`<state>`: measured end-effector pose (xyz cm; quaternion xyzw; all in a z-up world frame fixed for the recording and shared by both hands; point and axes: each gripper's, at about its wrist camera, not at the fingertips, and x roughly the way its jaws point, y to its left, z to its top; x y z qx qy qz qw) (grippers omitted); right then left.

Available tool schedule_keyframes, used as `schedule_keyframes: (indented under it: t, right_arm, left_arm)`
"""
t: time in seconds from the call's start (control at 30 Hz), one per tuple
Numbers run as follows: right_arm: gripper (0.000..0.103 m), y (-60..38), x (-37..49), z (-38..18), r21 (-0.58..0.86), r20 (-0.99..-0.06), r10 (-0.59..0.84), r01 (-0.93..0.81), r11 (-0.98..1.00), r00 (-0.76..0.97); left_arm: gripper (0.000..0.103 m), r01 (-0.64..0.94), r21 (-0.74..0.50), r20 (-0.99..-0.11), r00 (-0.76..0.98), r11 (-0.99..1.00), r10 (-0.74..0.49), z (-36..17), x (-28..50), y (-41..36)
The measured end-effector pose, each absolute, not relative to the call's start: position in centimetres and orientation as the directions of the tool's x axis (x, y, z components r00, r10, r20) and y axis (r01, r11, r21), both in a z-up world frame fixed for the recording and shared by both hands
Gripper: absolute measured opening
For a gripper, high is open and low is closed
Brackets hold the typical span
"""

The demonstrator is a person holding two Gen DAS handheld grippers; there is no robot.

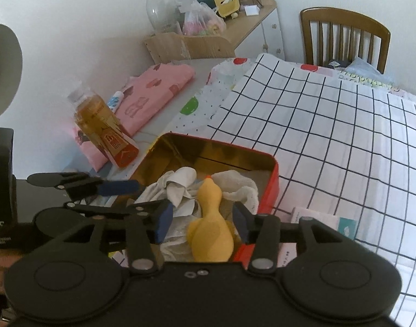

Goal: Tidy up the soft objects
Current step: 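Lower the cloth into the tin and open the left tool while the right tool releases the chicken, then move both tools over the tea bag and pink sachet on the table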

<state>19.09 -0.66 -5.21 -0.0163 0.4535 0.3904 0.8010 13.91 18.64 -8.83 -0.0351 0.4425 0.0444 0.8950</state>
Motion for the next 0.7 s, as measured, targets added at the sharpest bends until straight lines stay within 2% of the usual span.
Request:
schedule_keyframes:
  t: [0.1,0.17,0.4,0.47,0.7]
  right_arm:
    - [0.048,-1.6,18.8,-4.4,0.315,-0.732,0.616,-0.657,0.685,0.291]
    - [0.052,-2.3,18.4,-3.8,0.302,-0.725,0.62,-0.672,0.676,0.299]
    - [0.063,-5.6,17.7,-1.9,0.308,-0.69,0.651,-0.685,0.661,0.318]
    - [0.064,-6.6,17.2,-1.3,0.302,-0.683,0.654,-0.69,0.658,0.326]
    - [0.076,-10.5,16.2,0.1,0.292,-0.655,0.67,-0.702,0.65,0.349]
  left_arm:
    - [0.062,-0.115,-0.02,-0.784,0.619,0.993,0.056,-8.0,13.4,18.4]
    - [0.07,-0.119,-0.021,-0.774,0.63,0.993,0.059,-7.3,13.0,18.1]
    - [0.072,-0.112,-0.039,-0.744,0.667,0.993,0.046,-5.1,11.8,16.4]
    - [0.079,-0.104,-0.037,-0.734,0.678,0.994,0.043,-4.5,11.5,15.6]
    - [0.08,-0.054,-0.041,-0.707,0.708,0.998,0.009,-2.9,11.2,11.7]
